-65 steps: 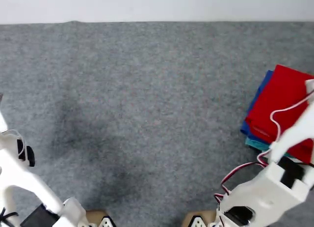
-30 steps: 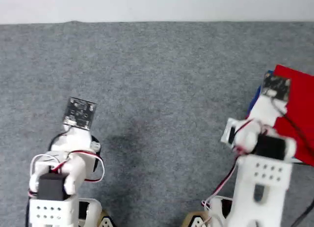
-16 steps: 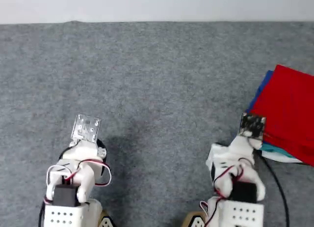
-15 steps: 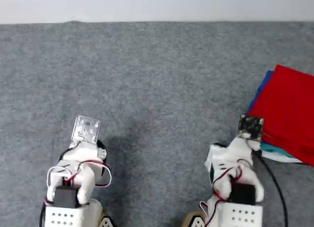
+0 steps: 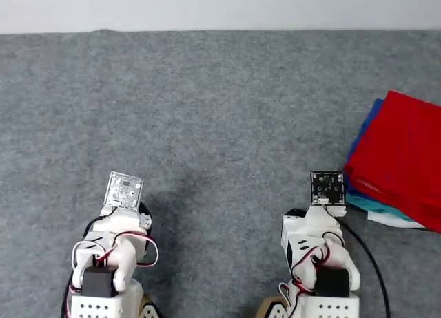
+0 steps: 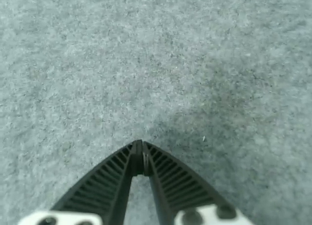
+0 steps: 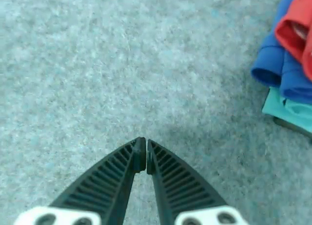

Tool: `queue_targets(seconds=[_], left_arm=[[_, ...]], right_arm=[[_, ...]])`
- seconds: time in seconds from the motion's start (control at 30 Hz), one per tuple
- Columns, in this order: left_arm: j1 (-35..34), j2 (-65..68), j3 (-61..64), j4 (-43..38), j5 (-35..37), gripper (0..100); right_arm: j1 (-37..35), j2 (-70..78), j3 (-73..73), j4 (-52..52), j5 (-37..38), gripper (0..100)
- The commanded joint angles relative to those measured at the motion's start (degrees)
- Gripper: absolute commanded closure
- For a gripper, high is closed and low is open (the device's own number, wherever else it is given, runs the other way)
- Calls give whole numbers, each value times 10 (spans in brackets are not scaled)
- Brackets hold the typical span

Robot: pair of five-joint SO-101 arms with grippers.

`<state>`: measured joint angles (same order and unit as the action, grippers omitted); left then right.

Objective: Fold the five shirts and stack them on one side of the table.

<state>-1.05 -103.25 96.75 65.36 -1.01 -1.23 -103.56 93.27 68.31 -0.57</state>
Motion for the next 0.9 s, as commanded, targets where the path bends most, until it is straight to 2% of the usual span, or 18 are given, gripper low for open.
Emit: queue_targets(seconds=[0.0,0.3,0.87], left_arm=[[-4,-1,-3,4,3,994],[-2,0,-2,48,5,994],[-2,0,-2,49,4,994]], right_arm=[[7,-3,26,2,9,990],[20,-3,32,67,6,990],[18,-2,32,65,9,989]])
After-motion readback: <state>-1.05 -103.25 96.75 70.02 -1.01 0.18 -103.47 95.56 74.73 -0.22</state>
